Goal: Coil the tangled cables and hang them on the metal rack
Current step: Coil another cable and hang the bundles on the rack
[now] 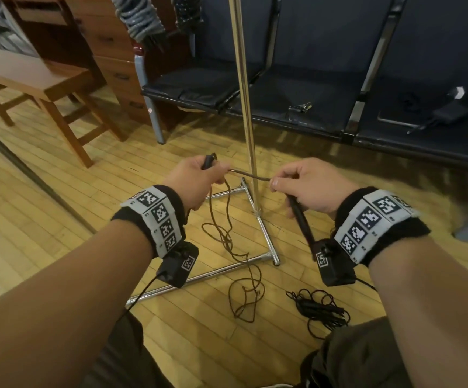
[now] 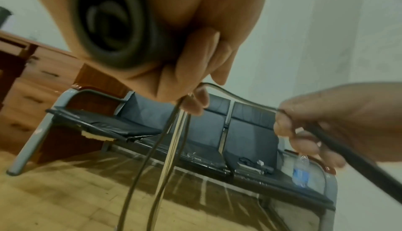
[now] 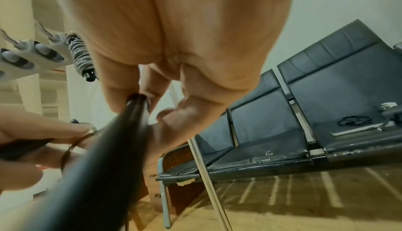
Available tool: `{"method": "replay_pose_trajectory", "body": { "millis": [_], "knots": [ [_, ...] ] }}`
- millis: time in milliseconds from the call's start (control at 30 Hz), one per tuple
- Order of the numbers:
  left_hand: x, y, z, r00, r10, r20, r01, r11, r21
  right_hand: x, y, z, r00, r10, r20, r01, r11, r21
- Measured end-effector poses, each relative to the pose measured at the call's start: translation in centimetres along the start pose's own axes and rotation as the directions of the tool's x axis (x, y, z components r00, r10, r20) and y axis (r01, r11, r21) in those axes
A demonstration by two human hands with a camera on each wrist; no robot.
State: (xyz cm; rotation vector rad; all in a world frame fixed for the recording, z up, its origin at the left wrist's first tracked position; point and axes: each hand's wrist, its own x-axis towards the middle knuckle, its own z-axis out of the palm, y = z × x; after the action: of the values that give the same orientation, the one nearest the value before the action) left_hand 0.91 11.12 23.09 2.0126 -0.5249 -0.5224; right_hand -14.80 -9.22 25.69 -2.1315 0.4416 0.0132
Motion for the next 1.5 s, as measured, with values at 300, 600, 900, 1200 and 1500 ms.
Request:
{"method": "replay_pose_trajectory", "body": {
  "millis": [300, 600, 900, 1200, 1500],
  "knots": [
    [-1.7, 1.1, 2.8, 0.98, 0.098, 0.173, -0.101, 0.995, 0.007, 0.0, -0.6, 0.8, 0.999, 0.015, -0.051, 0.002, 0.95, 0.311],
    [-2.7, 2.3, 4.5, 0.972, 0.146, 0.187, -0.19, 0.951, 0.246, -0.3, -1.5, 0.7, 0.993, 0.106, -0.047, -0.058, 0.807, 0.587],
    [-3.4, 3.2, 5.6, 0.974, 0.182, 0.136, -0.226, 0.832, 0.506, -0.4, -1.3, 1.0, 0.992, 0.075, -0.103, -0.026, 0.912, 0.41],
    [-4.1, 3.9, 4.4, 0.923, 0.236, 0.304, -0.269, 0.961, 0.068, -0.6, -1.3, 1.8, 0.999, -0.038, 0.006, 0.035, 0.952, 0.305],
    [-2.7, 3.5, 3.6, 0.966, 0.169, 0.198, -0.231, 0.906, 0.354, -1.4, -1.9, 1.7, 0.99, -0.112, 0.09, 0.106, 0.992, 0.068]
  ]
}}
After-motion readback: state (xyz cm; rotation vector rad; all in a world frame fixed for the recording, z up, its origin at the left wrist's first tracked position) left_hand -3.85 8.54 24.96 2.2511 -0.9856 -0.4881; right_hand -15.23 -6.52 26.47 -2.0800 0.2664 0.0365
